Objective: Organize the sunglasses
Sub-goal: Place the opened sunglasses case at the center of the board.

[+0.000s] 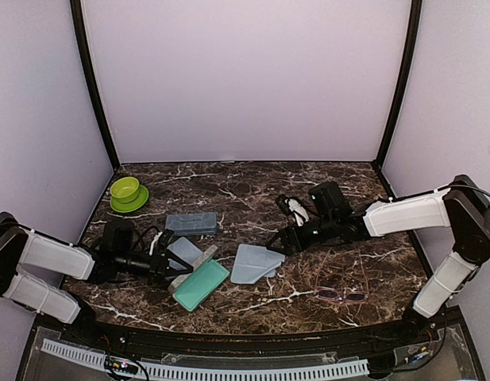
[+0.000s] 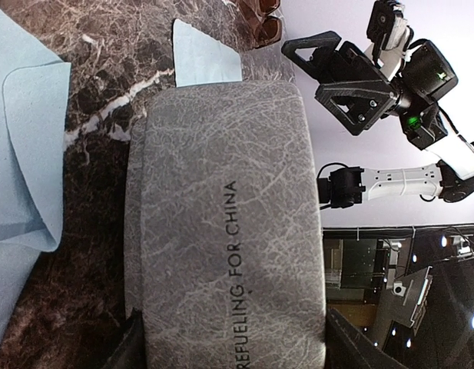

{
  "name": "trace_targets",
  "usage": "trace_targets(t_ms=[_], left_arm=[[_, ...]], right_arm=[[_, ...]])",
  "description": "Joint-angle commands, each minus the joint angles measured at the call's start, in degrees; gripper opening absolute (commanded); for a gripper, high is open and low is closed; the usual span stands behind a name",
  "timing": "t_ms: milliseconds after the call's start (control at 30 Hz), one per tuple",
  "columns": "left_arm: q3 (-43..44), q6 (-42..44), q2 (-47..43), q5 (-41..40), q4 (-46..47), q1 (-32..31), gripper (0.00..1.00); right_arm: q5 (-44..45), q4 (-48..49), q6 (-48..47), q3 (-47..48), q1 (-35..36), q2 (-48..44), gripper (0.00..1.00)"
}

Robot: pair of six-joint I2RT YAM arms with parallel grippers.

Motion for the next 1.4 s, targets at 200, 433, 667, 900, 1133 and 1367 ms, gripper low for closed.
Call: trace_targets(t_ms=[200, 433, 667, 900, 1133, 1367], left_arm=[[-0.35, 0.59, -1.46, -0.18, 0.40, 0.20, 0.37], [0.71, 2.91, -1.96, -1.64, -3.77, 0.24, 0.57], [0.77, 3.40, -1.79, -2.22, -4.57, 0.27, 0.66], [0.48, 3.57, -2.25, -2.80, -5.15, 0.26, 0.73], [-0.56, 2.51, -2.82, -2.44, -2.53, 0.21, 0.70], [-3.58, -2.52, 0.24, -0.76, 8.03, 0.28, 0.71]], right_arm=[[0.68, 1.06, -0.94, 1.52, 0.74, 0.67, 0.79], [0.98, 0.98, -1.06, 1.49, 0.89, 1.02, 0.79], [1.62, 0.95, -1.15, 1.03, 1.09, 1.13, 0.79], [1.99, 1.06, -1.23, 1.12, 1.41, 1.57, 0.79], [2.09, 1.13, -1.32, 1.29, 1.78, 2.11, 0.79], [2.43, 0.67, -1.58, 2.30, 2.39, 2.78, 0.79]])
